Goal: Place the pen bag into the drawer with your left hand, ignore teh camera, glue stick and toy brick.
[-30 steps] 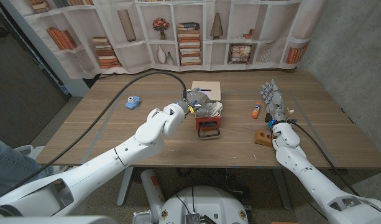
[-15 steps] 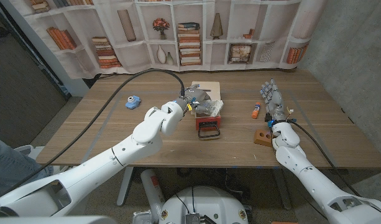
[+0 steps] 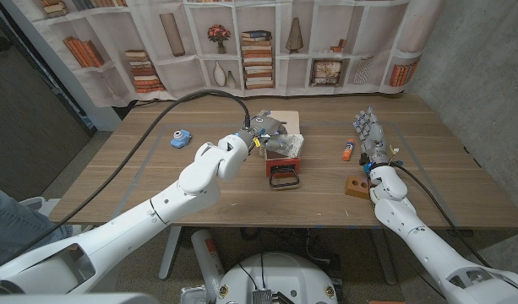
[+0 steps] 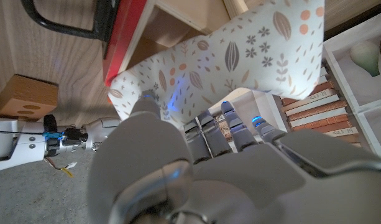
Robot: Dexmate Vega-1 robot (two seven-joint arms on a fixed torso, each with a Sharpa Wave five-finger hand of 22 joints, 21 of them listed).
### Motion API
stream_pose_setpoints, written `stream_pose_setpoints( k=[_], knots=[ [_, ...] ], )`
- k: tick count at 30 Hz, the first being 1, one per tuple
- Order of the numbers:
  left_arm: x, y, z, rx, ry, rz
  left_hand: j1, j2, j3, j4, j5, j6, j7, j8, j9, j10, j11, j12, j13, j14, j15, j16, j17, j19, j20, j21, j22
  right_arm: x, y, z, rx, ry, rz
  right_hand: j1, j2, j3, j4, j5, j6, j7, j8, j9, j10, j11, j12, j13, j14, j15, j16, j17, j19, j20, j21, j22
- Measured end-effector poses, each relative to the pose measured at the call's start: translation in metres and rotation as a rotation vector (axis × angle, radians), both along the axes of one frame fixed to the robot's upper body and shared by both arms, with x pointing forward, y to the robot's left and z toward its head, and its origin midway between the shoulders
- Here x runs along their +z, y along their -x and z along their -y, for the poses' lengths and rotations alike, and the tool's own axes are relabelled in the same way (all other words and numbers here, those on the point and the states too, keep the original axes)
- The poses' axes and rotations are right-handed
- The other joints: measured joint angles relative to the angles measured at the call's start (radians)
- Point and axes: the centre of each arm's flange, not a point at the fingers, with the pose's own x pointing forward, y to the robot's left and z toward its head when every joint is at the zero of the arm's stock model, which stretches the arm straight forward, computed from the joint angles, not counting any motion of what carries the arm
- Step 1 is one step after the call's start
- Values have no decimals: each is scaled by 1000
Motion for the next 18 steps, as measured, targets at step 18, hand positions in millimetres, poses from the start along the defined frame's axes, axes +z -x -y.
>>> stream_pose_setpoints(
  k=[18],
  knots=[
    [9,9,-2,0,8,19,-31,-16,-17,17,6,-67,23,-25,0,-35,23,0,0,-20,1,0,0,-4,20,0,0,4,5,1,-4,1,13,0,0,0,0,0,0,0,0,0,0,0,0,0,0,0,0,0,0,0,-4,0]
  ],
)
